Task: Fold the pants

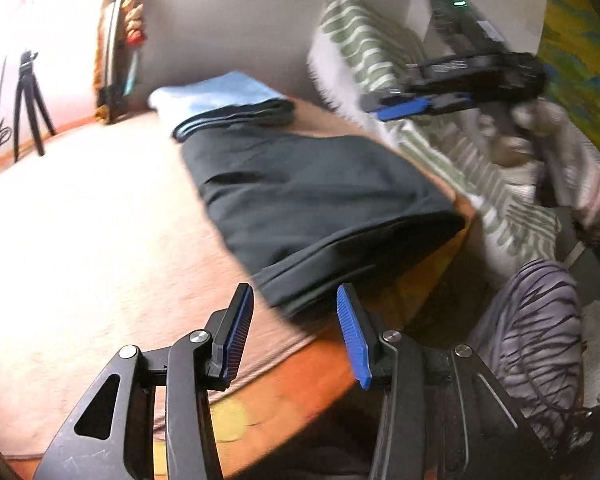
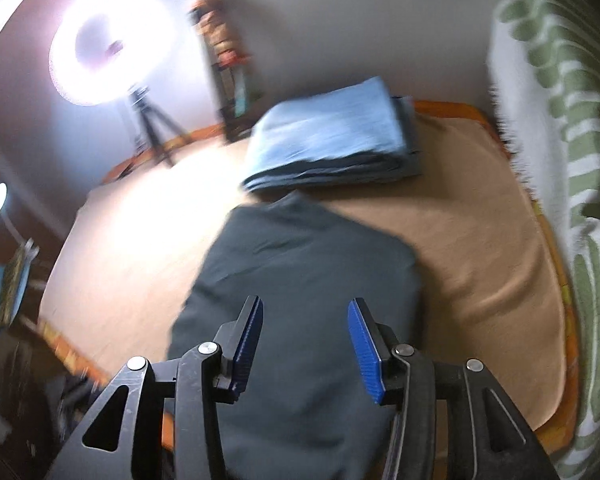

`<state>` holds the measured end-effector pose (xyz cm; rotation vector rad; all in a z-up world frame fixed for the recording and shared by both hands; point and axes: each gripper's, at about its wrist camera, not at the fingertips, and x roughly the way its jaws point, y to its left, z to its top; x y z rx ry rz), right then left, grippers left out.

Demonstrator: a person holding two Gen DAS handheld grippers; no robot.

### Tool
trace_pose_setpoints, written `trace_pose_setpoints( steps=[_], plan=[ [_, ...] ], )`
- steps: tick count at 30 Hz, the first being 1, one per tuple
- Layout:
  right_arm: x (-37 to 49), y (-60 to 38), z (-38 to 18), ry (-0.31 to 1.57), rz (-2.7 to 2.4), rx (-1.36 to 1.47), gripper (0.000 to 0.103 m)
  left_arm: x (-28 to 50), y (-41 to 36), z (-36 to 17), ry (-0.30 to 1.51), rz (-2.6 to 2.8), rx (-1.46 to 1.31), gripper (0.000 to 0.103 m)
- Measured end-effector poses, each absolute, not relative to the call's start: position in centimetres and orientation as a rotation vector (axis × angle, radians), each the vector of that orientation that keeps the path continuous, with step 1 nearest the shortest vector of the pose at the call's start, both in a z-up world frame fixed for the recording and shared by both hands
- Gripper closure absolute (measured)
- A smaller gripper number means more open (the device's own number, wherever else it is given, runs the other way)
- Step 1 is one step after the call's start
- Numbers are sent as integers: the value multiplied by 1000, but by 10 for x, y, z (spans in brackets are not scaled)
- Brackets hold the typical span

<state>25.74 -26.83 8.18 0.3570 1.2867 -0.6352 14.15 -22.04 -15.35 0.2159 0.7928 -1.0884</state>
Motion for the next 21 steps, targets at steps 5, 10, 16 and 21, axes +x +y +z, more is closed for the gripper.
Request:
trace_pose_setpoints(
  steps=[5, 10, 16, 21],
  plan=[
    [260, -235, 67, 1366, -568, 331, 56, 150, -226, -162, 773, -1101, 313, 61],
    [247, -208, 56, 1442, -443, 297, 47, 153, -230, -167, 751, -1141, 357, 61],
    [243, -169, 27, 1555, -306, 180, 44, 161, -241, -168, 761, -1178, 410, 61],
    [245, -142, 2, 1632, -225, 39, 45, 165, -246, -169, 768, -1219, 462, 61]
  ],
)
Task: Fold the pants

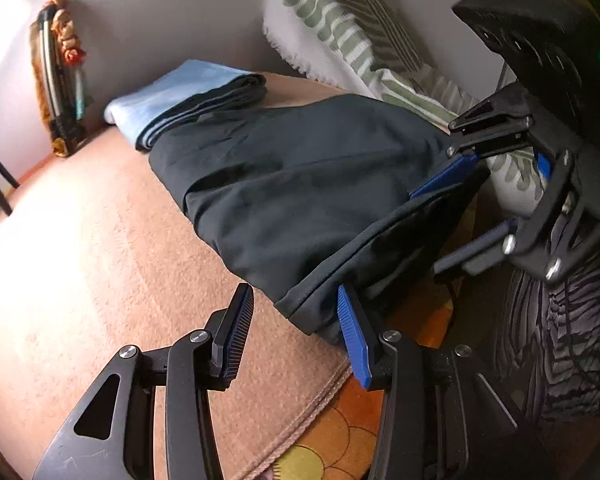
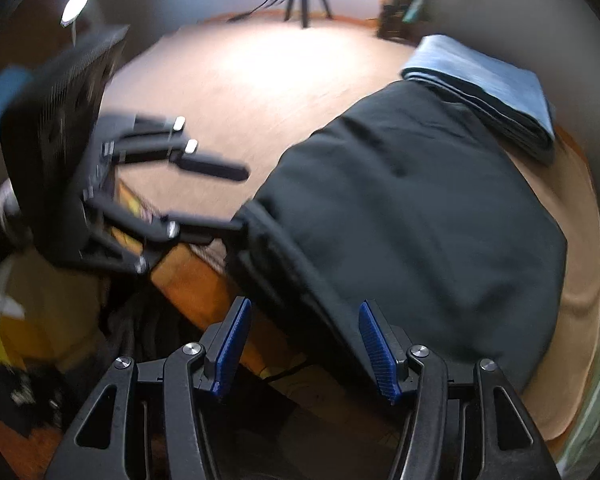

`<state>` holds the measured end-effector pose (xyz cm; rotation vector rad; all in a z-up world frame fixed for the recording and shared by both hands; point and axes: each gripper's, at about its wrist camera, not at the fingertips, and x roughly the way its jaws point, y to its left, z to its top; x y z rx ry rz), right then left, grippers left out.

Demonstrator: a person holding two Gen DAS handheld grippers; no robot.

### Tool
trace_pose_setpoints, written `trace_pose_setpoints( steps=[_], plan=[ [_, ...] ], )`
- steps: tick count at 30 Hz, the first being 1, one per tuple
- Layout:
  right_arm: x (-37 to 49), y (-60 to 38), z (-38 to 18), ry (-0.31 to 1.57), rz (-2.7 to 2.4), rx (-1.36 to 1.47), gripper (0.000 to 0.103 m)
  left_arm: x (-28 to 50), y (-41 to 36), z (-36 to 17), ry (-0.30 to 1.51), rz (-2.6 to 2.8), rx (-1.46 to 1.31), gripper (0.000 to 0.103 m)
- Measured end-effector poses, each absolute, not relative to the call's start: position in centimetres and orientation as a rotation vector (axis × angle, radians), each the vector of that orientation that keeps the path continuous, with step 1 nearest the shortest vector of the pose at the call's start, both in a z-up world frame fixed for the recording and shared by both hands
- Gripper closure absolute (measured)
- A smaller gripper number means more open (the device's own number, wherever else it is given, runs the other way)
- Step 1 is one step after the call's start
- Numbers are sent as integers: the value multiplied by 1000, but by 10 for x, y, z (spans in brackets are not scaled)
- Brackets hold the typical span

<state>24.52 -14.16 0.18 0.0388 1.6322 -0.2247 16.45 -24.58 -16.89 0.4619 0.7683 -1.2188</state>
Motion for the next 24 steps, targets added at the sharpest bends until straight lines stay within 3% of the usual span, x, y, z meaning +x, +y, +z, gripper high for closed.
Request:
trace_pose_setpoints(
  steps=[3, 5, 6, 7, 10, 11, 21, 24],
  plan=[
    [243, -131, -11, 1675, -209, -73, 44, 169, -248, -170, 785, -1243, 453, 61],
    [243, -129, -17, 1692, -208, -136, 51, 169, -249, -171, 795, -1264, 445, 61],
    [242, -128, -20, 1700, -212, -162, 57, 169, -248, -172, 799, -1272, 447, 61],
    [242, -128, -21, 1706, -219, -176, 73, 169, -249, -173, 807, -1279, 448, 61],
    [242, -136, -17, 1708, -224, -173, 97, 172, -253, -173, 826, -1291, 430, 61],
    [243, -136, -15, 1707, -231, -204, 99, 173, -253, -171, 827, -1299, 421, 61],
    [253, -148, 27, 1626, -367, -500, 102, 175, -272, -164, 810, -1329, 357, 61],
    [261, -151, 33, 1601, -393, -539, 102, 174, -276, -161, 798, -1314, 331, 74]
  ],
)
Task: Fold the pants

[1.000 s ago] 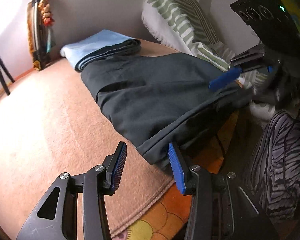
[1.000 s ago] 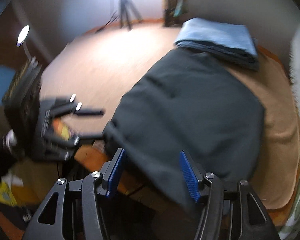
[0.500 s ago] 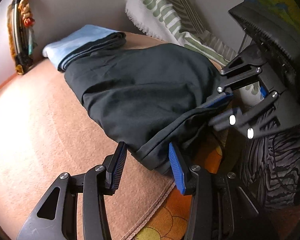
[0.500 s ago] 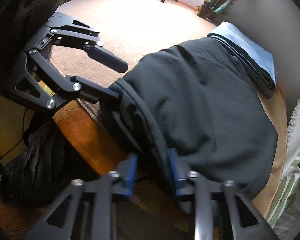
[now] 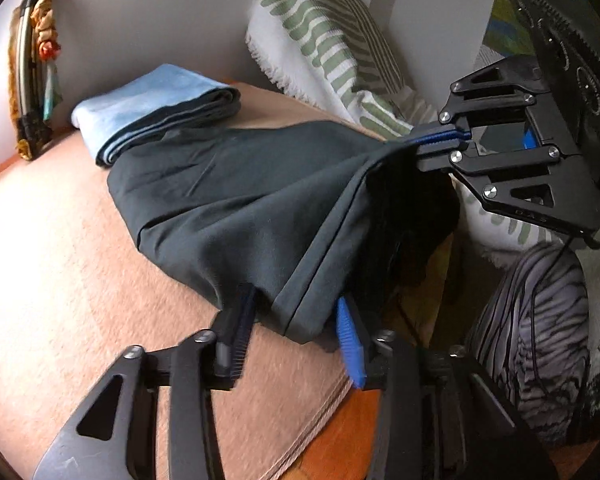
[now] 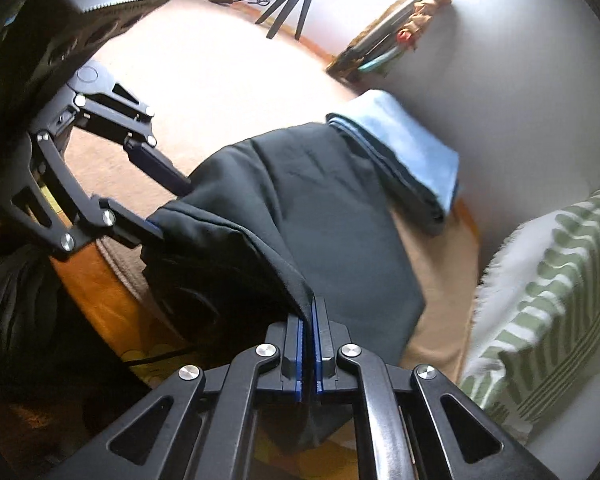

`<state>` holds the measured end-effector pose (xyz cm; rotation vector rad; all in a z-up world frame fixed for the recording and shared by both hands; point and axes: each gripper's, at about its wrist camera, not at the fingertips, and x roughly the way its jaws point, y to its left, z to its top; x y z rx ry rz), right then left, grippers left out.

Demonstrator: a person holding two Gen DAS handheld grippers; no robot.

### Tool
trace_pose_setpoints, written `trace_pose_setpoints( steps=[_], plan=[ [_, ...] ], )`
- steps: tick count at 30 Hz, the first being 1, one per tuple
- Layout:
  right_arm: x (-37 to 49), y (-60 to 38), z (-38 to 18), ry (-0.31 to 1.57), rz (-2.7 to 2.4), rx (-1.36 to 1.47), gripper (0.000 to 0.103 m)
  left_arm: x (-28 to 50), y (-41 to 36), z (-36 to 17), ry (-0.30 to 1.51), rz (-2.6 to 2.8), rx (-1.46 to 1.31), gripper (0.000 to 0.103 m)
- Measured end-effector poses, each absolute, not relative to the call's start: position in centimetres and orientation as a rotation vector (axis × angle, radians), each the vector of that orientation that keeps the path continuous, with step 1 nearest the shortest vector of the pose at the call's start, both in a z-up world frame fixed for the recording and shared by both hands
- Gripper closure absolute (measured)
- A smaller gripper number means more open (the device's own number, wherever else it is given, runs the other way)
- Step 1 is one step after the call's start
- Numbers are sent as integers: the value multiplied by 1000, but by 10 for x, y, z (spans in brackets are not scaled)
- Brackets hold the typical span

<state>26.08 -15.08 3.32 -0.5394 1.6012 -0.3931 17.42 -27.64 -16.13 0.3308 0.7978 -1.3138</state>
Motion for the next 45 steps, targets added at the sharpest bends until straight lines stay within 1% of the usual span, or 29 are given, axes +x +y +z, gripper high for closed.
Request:
trace_pose_setpoints(
  steps=[3, 4, 5, 6, 9, 14, 18, 19, 20, 21, 22, 24, 26, 30, 32, 36, 41, 45],
  plan=[
    [270, -156, 39, 1564, -438, -557, 102, 171, -273, -157, 783, -1308, 295, 83],
    [271, -155, 44, 1552, -448, -549, 102, 170, -272, -156, 781, -1309, 283, 88],
    [274, -157, 49, 1531, -459, -544, 102, 169, -271, -155, 779, -1309, 266, 89],
    [276, -157, 51, 1519, -463, -545, 102, 167, -269, -152, 777, -1310, 240, 92],
    [283, -158, 57, 1493, -480, -546, 102, 154, -265, -146, 763, -1325, 195, 97],
    [283, -158, 63, 1475, -481, -498, 102, 135, -262, -152, 782, -1326, 179, 97],
    [271, -155, 58, 1510, -440, -416, 100, 135, -244, -161, 829, -1317, 179, 97],
    [268, -154, 55, 1525, -419, -388, 91, 137, -239, -163, 841, -1307, 186, 97],
    [264, -153, 52, 1551, -384, -347, 71, 139, -233, -165, 853, -1291, 194, 97],
    [260, -151, 49, 1581, -342, -304, 64, 141, -226, -168, 869, -1280, 209, 97],
    [257, -151, 48, 1589, -329, -293, 58, 142, -220, -170, 875, -1273, 228, 97],
    [249, -151, 49, 1614, -282, -236, 54, 141, -210, -172, 888, -1263, 285, 97],
    [242, -155, 53, 1614, -265, -154, 46, 144, -200, -171, 899, -1248, 321, 98],
    [241, -179, 72, 1546, -250, 37, 46, 147, -192, -153, 841, -1244, 312, 97],
    [247, -191, 87, 1472, -211, 148, 46, 152, -197, -141, 800, -1241, 286, 97],
    [278, -206, 90, 1404, -235, 167, 46, 160, -226, -130, 745, -1269, 221, 97],
    [335, -233, 53, 1384, -268, 211, 46, 140, -260, -146, 760, -1403, 303, 97],
    [382, -257, 4, 1411, -286, 194, 46, 119, -269, -171, 801, -1450, 450, 97]
  ],
)
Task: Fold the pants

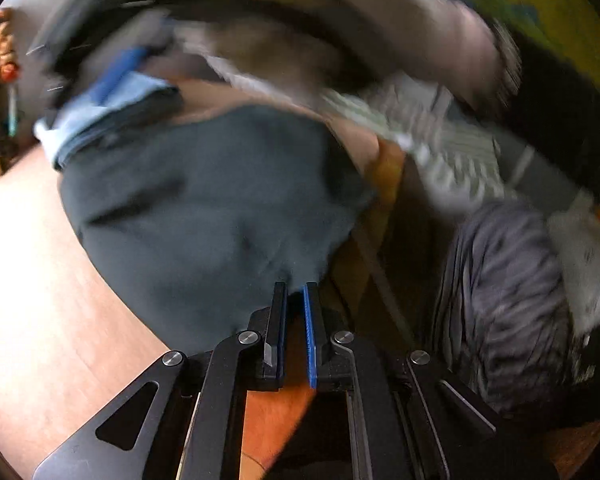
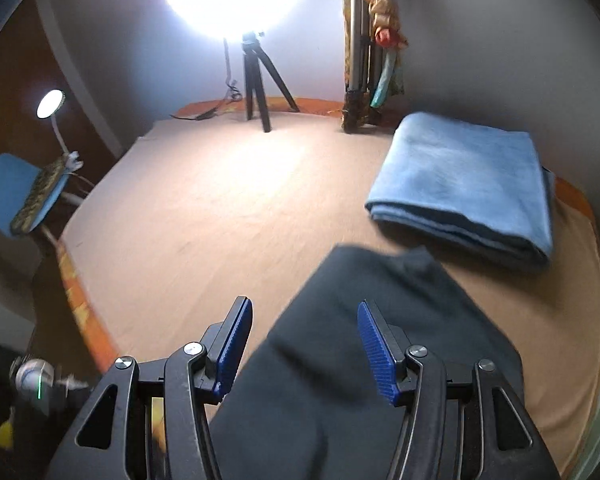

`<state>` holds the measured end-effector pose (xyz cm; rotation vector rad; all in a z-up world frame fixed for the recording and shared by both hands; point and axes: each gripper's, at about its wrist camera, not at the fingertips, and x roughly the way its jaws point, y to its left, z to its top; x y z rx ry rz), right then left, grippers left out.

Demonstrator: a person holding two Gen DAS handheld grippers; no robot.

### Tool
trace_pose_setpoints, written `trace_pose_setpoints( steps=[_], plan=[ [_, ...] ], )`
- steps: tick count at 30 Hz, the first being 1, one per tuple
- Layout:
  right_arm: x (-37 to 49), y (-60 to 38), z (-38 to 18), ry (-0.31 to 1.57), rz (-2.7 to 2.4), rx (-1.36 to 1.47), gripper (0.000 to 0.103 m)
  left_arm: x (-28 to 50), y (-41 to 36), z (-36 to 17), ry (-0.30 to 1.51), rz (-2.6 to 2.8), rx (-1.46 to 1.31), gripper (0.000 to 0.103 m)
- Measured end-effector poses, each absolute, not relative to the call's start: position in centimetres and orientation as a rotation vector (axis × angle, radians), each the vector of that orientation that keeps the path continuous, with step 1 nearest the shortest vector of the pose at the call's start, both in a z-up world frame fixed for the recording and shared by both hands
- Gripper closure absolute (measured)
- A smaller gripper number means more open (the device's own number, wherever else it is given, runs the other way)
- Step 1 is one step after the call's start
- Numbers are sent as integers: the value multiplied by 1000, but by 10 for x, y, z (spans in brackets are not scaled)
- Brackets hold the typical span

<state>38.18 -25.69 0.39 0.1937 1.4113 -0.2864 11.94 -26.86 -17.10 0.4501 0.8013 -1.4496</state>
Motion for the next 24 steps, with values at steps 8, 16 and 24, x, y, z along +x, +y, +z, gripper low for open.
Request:
trace_pose_setpoints(
  steps=[8, 16, 24],
  plan=[
    [427, -297, -74, 1506, -327, 108, 46, 130, -250, -150, 742, -1410, 383, 97],
    [437, -303, -110, 1601, -249, 118, 79, 149, -262, -174, 810, -1349, 410, 97],
    [442, -304, -113, 1567, -329, 79, 103, 141, -267, -182, 816, -1353, 433, 97]
  ],
)
